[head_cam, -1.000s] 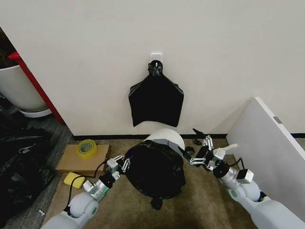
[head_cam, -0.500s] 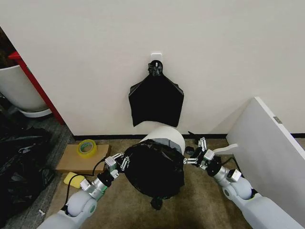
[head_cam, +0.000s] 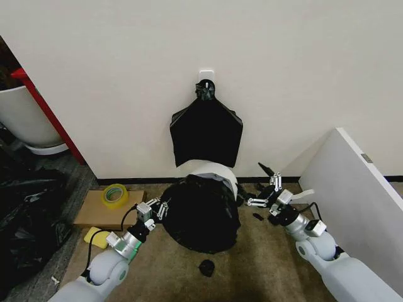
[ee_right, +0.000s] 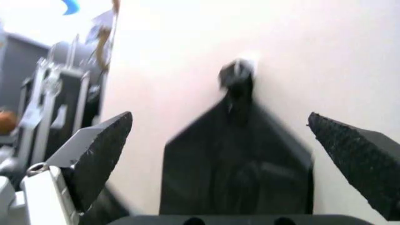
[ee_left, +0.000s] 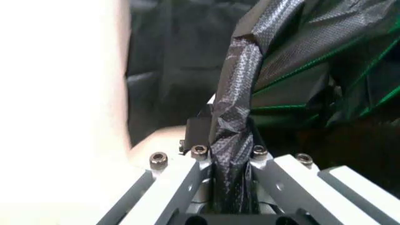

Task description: Place the garbage bag over the trash bin.

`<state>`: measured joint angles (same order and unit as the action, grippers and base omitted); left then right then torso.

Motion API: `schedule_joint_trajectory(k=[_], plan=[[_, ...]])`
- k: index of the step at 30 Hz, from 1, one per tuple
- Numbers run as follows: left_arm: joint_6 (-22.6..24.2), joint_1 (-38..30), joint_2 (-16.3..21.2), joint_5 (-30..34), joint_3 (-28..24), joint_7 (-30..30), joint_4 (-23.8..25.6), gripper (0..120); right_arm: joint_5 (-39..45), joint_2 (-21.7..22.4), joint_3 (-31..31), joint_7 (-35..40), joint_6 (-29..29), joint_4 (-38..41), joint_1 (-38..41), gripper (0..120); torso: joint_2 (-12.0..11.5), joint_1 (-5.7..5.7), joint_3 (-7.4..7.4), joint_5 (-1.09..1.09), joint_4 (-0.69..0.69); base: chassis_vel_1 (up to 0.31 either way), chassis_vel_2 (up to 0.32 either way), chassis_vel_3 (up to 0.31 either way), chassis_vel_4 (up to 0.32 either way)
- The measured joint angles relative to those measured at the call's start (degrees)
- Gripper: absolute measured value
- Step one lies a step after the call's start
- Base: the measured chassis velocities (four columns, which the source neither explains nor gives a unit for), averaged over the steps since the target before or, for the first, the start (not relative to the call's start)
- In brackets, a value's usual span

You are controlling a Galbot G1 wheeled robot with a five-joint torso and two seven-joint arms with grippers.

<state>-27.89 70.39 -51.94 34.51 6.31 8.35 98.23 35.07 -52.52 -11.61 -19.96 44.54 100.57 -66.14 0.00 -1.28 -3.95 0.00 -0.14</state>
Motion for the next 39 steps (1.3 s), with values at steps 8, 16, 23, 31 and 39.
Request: schedule_joint_trajectory(k=[8, 16, 23, 31, 39], plan=[[22.32, 3.25, 2.12, 9.99, -1.15, -14.15, 13.14, 1, -11.94, -1.78, 0.05, 10.2, -1.55, 8.04, -1.68, 100, 0.0, 0.0, 0.01, 0.01, 0.01, 0.0, 0.0, 0.0, 0.0], [46.72, 1.72, 1.66, 24.47, -2.29, -38.86, 22.43, 1, -26.87, -3.94, -0.92, 13.32, 2.07, 7.9, -1.8, 100, 0.0, 0.0, 0.0, 0.01, 0.0, 0.0, 0.0, 0.0, 0.0], [55.74, 1.53, 0.44, 32.69, -1.92, -49.33, 24.61, 1, -31.71, -4.57, -1.21, 17.93, 2.06, 8.39, -1.7, 100, 0.0, 0.0, 0.0, 0.0, 0.01, 0.0, 0.0, 0.0, 0.0], [54.03, 2.07, -1.77, 31.32, -2.24, -49.84, 22.26, 1, -31.45, -4.78, -0.03, 17.98, 2.02, 7.92, -1.38, 100, 0.01, 0.01, 0.01, 0.03, 0.02, 0.0, 0.0, 0.0, 0.0], [51.69, 3.35, -1.53, 28.4, -1.06, -48.81, 24.26, 22, -31.18, -4.81, 0.02, 17.79, 2.01, 6.66, -1.54, 100, 0.0, 0.0, -0.01, 0.0, -0.01, 0.0, 0.0, 0.0, 0.0]])
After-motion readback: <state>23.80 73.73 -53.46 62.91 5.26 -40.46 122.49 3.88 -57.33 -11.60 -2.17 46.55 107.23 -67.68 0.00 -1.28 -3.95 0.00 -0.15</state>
